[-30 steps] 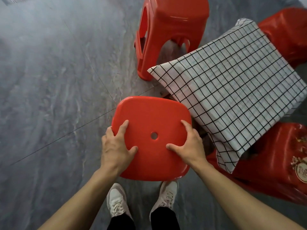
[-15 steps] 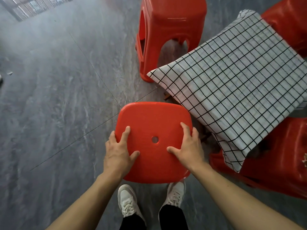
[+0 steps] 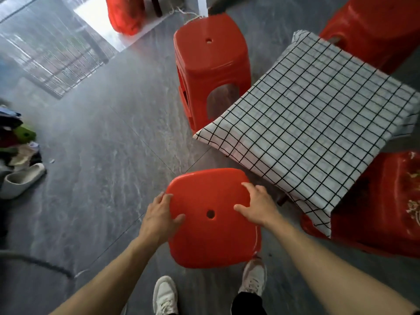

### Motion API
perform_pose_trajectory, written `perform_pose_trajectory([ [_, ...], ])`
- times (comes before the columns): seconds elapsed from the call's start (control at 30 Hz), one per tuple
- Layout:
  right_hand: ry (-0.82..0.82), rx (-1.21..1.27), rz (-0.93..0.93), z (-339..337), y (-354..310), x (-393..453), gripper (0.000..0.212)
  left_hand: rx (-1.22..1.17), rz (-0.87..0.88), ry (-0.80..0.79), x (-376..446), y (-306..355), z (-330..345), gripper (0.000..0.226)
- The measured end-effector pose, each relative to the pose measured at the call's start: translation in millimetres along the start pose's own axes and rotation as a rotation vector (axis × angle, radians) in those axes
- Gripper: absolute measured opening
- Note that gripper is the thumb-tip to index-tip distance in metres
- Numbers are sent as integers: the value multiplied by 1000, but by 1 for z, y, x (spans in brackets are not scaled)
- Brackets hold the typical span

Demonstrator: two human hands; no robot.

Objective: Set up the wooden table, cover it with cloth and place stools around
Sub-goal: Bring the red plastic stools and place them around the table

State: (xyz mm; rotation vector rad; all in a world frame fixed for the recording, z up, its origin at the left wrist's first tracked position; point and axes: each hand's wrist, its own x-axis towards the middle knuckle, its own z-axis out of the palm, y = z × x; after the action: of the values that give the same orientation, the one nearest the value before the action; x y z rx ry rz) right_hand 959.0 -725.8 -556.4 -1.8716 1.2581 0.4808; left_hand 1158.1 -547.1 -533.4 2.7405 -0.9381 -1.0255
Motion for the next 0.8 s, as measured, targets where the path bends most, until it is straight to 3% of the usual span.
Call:
perform_pose_trajectory([
  [0.1,70,16,-19,-19,-18,-20,72,-24,22,63,-5,-5,-34,60],
  [0.27,156,42,78,-24,-59,-72,70,-17,141,33,-10,-16,-87,51],
  [0.57,434,368,398,13,-148,-165,62,41,514,-139,8,-55,-167,37],
  [0.8,541,483,476,45,-199,-249,62,205,694,-235,-4,-32,-212,40],
])
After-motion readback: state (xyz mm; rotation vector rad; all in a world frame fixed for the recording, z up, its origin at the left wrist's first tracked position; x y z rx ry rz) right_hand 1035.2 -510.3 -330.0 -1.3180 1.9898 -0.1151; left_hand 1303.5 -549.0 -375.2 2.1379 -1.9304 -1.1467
